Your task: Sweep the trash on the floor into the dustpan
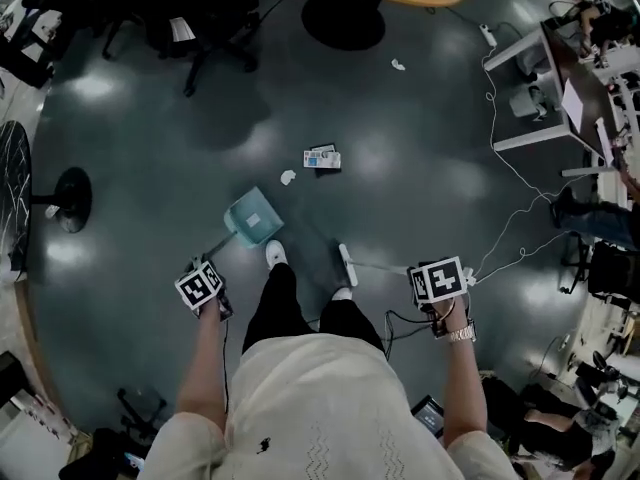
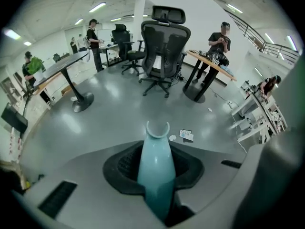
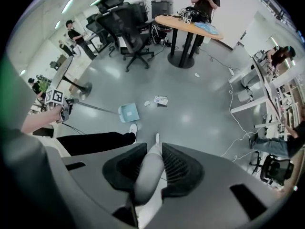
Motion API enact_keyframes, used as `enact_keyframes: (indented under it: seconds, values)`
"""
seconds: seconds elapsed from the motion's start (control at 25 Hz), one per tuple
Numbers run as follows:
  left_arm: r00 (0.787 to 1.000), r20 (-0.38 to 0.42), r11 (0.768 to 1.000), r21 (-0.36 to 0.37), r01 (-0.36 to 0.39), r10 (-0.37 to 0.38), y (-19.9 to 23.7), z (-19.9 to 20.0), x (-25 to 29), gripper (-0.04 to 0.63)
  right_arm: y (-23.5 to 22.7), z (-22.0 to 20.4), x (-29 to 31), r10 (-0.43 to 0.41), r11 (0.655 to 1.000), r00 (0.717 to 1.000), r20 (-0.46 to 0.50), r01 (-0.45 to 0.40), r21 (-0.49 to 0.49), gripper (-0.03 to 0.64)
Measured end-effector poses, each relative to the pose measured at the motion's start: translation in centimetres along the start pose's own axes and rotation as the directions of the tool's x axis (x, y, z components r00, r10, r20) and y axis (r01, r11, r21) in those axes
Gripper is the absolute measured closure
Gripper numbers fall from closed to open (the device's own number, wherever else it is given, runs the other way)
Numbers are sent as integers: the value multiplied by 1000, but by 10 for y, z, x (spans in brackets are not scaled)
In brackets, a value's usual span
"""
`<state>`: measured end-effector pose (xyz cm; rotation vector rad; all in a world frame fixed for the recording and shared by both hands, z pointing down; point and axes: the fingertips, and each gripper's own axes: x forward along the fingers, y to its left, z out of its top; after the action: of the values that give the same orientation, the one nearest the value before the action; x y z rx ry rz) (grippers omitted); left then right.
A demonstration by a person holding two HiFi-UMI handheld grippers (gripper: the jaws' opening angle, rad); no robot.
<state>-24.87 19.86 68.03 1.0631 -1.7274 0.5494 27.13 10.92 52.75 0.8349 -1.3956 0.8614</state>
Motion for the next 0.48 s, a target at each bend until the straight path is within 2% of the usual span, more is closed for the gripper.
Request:
enact_keyframes:
  seconds: [0.2, 0.48]
  values:
    - [999, -41, 990, 138, 24, -18, 2, 53, 41, 502, 1, 59, -10, -52, 999, 999, 15, 52, 16, 502]
    - [999, -35, 979, 203, 34, -27, 5, 94, 78, 502, 31, 127, -17, -71, 997, 994, 88, 72, -11, 502]
